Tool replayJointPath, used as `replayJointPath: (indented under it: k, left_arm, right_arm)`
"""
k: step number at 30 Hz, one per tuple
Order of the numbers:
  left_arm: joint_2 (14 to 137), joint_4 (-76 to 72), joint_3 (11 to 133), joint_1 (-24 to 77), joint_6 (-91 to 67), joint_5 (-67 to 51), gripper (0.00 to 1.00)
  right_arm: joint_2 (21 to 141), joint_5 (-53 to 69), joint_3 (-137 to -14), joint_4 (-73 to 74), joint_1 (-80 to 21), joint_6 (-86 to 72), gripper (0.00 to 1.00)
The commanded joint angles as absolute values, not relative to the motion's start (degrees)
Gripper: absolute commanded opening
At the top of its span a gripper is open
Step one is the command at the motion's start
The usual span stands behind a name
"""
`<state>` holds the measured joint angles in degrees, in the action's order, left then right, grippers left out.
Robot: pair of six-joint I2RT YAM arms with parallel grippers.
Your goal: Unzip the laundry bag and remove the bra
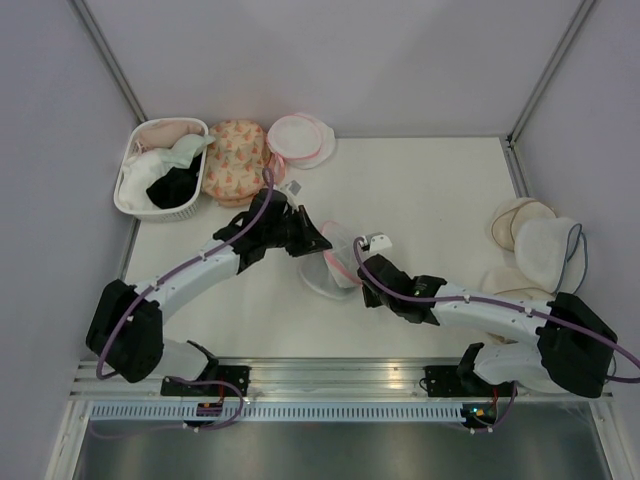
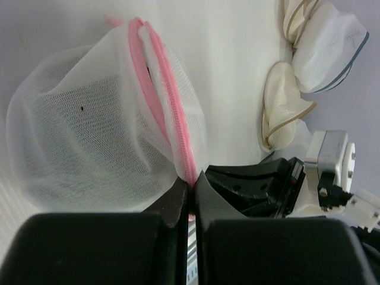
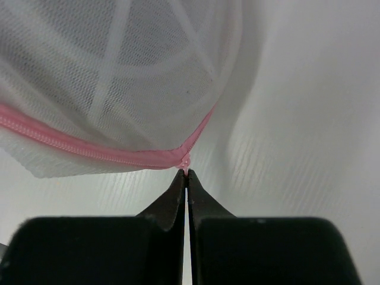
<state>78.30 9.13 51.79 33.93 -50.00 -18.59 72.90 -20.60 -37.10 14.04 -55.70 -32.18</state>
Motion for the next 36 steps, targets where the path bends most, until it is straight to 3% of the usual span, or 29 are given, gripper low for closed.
replayJointPath:
  k: [1,3,7,9,11,22,26,29,31,32,34,35,36]
  left_arm:
    - [82.6,6.2,59.1,31.9,-43.3,-22.1,0.02]
    - [84.2,5.5,60.8,30.7,-41.6,-23.1,0.02]
    - [83.9,8.0,62.4,29.3,-41.2,-18.2,0.82]
    - [81.7,9.7,61.5,29.4,-41.7,-13.4,0.98]
    - [78.0,12.7,59.8,29.3,-43.0,-11.0,1.0]
    - [68.6,11.1,48.0,37.2,-53.3,-17.3,0.99]
    - [70.7,8.6,46.2,39.5,-54.5,-17.7,0.95]
    - [72.3,7.7,45.9,39.8,-54.8,-18.5,0.84]
    - [72.4,6.4,45.3,39.8,-54.7,-18.2,0.69]
    - [72.4,6.2,45.0,39.8,-54.7,-17.8,0.5]
    - [72.6,6.0,45.1,39.8,-54.8,-17.1,0.3]
    - [72.7,5.9,45.3,39.8,-54.8,-16.4,0.15]
    - [72.9,6.0,45.4,39.8,-54.8,-16.1,0.07]
  right_arm:
    - [71.3,-23.2,-39.4,16.0,-55.4,-32.2,0.0]
    - [69.1,-22.5,-39.5,15.7,-55.3,-31.1,0.0]
    - [65.6,-20.1,-39.6,15.6,-55.3,-30.0,0.01]
    - [64.1,-19.2,-39.6,15.6,-55.4,-29.4,0.0]
    - [63.2,-16.9,-39.5,14.9,-55.4,-29.2,0.0]
    - [60.8,11.9,-37.9,-1.7,-55.4,-25.1,0.01]
    - [62.5,13.5,-38.4,-2.6,-55.4,-24.7,0.0]
    - [62.8,13.0,-38.8,-1.9,-55.4,-24.5,0.0]
    - [62.7,12.6,-38.8,-1.6,-55.3,-24.4,0.0]
    - [62.6,12.4,-38.8,-1.3,-55.4,-24.4,0.0]
    - [62.4,12.2,-38.8,-0.8,-55.4,-24.3,0.0]
    - [62.3,12.0,-38.8,-0.4,-55.3,-24.3,0.0]
    - [62.2,11.8,-38.8,-0.2,-55.4,-24.3,0.0]
